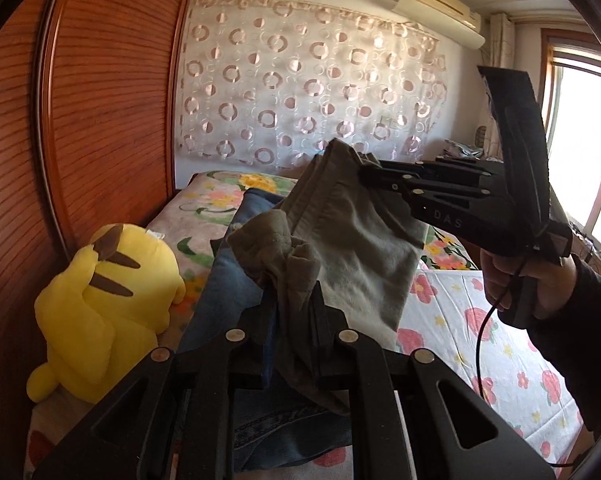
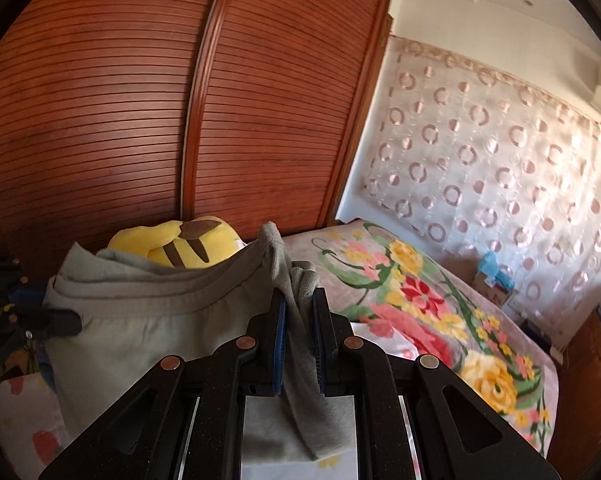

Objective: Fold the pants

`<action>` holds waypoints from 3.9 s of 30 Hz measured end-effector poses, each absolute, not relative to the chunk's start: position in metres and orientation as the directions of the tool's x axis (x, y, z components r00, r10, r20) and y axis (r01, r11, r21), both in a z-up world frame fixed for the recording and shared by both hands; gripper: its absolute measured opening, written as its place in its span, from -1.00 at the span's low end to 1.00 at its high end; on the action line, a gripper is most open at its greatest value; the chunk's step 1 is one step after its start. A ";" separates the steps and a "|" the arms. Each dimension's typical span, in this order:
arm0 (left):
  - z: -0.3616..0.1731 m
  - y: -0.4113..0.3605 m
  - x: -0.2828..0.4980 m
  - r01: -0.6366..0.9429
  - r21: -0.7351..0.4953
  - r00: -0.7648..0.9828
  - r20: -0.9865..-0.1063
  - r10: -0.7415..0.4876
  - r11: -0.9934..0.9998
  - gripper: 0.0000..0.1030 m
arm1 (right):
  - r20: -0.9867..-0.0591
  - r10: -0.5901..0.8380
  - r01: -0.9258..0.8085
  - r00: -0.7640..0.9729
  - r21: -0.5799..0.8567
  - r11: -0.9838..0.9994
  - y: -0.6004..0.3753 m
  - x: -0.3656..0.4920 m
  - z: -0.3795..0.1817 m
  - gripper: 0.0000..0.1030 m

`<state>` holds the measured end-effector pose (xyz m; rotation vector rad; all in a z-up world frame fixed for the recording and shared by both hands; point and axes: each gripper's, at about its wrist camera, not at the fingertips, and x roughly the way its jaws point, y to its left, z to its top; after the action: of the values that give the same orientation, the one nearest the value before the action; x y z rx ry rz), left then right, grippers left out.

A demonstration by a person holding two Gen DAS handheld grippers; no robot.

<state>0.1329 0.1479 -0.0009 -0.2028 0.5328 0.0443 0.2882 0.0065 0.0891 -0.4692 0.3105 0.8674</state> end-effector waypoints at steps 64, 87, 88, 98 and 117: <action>-0.018 0.151 0.092 -0.231 -0.159 0.831 -0.546 0.109 0.960 0.80 | -0.543 0.680 -0.816 0.493 -0.017 0.578 -0.028 0.299 0.068 -0.31; -0.011 0.113 0.062 -0.182 -0.092 0.823 -0.559 0.101 0.979 0.99 | -0.518 0.631 -0.735 0.577 0.007 0.678 -0.089 0.220 0.073 0.29; -0.012 0.109 0.062 -0.173 -0.089 0.823 -0.560 0.094 0.981 0.99 | -0.519 0.627 -0.730 0.580 0.009 0.683 -0.093 0.217 0.072 0.29; -0.020 0.079 0.069 -0.108 -0.070 0.811 -0.584 0.047 0.992 0.99 | -0.538 0.574 -0.662 0.618 0.039 0.749 -0.136 0.185 0.061 0.76; -0.020 -0.005 0.042 0.056 -0.077 0.805 -0.586 -0.091 0.995 0.99 | -0.529 0.415 -0.466 0.740 0.041 0.884 -0.215 0.090 0.055 0.76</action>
<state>0.0415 -0.0054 -0.0197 -0.0569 0.6298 -0.0787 0.0896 -0.2150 0.0548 -0.0965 0.5570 0.4843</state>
